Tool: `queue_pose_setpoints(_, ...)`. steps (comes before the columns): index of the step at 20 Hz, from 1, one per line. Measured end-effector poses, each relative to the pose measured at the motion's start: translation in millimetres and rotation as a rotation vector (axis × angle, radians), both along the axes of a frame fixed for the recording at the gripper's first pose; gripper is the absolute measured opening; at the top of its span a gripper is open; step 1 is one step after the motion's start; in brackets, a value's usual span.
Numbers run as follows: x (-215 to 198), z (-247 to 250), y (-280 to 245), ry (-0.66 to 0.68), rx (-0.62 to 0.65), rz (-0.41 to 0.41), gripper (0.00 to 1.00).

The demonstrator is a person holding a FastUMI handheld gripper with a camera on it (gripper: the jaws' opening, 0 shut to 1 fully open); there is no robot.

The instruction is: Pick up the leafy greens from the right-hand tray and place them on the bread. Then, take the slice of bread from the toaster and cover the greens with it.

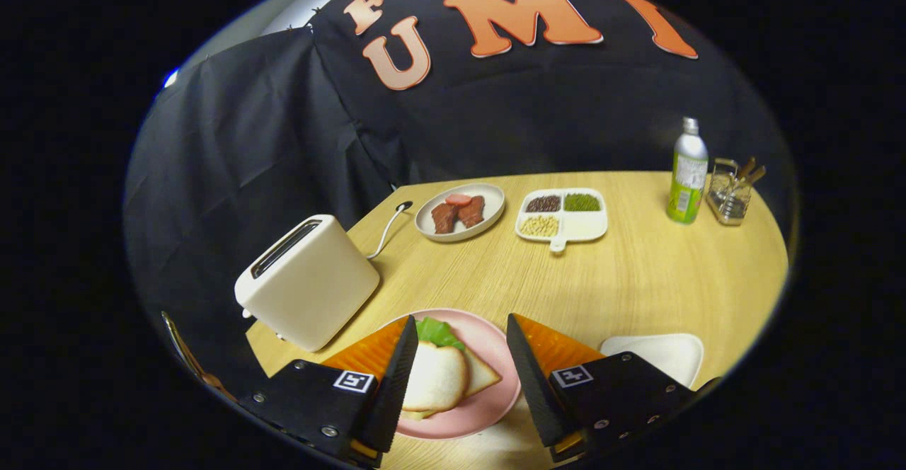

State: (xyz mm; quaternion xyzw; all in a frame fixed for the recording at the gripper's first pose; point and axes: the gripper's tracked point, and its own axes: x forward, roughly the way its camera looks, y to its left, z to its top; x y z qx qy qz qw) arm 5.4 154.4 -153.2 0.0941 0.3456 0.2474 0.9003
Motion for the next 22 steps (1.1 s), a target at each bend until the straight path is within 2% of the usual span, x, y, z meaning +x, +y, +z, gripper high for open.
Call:
queue_pose_setpoints(5, 18.6, 55.3, -12.4, -0.259, -0.055, -0.07, 0.88)
queue_pose_setpoints(10, 28.5, 100.2, -29.3, -0.416, -0.064, -0.181, 0.97)
queue_pose_setpoints(14, 33.1, 128.4, -40.4, -0.536, -0.071, -0.242, 0.97)
queue_pose_setpoints(22, 23.1, 174.5, -39.5, -0.738, -0.085, -0.26, 0.97)
